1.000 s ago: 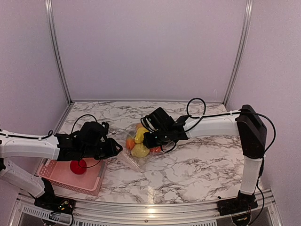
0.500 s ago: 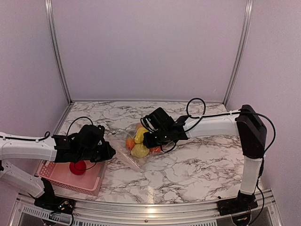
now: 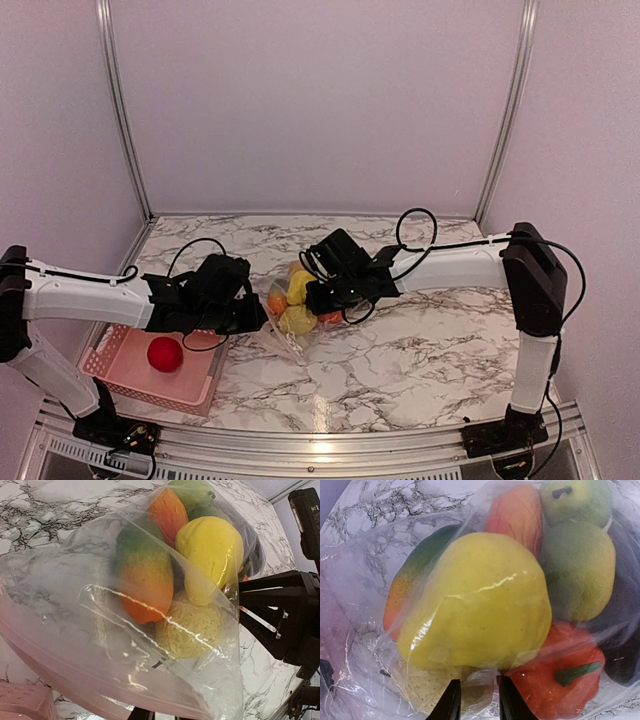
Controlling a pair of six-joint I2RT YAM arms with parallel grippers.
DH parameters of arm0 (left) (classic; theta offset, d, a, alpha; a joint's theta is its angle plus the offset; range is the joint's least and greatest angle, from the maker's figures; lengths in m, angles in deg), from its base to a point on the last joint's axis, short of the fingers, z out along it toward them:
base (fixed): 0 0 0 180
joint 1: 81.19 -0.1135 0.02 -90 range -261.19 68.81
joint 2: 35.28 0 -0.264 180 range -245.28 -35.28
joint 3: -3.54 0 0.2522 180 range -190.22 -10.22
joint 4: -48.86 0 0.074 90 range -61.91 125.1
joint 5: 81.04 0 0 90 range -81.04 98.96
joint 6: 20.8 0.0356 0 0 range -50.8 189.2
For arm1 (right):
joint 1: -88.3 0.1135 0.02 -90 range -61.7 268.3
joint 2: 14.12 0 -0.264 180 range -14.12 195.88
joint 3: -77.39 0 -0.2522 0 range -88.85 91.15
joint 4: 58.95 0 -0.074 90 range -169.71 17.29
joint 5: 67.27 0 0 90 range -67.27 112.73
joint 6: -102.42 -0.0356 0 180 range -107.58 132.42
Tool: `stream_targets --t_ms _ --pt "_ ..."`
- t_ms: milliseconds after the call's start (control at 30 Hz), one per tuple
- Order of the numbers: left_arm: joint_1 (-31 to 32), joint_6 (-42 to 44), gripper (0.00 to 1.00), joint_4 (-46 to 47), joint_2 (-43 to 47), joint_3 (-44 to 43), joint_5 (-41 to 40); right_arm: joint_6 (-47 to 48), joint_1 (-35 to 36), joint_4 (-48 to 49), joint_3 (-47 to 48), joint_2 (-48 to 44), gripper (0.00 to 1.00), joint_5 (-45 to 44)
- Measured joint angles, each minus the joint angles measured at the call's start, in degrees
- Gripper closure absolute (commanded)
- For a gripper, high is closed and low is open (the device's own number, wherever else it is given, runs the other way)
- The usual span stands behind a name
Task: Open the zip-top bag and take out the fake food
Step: Pick up the fake fruit from the zipper food storage bag.
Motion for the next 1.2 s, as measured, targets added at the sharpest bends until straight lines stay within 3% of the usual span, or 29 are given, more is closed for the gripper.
stream_targets --t_ms 267,667,1200 --pt "0.0 0.4 0.76 2.9 -5.5 -0.9 1.5 0.0 -0.3 -0.1 -0.1 0.0 0.75 -0.2" --pt "0.0 1.6 0.58 5.6 -9.0 -1.1 1.9 0.0 -0.4 0.6 -0.7 0.6 0.75 -0.4" --pt "0.1 4.0 0.66 6.6 -11.8 -2.2 4.8 0.2 -0.4 1.8 -0.8 1.1 0.75 -0.7"
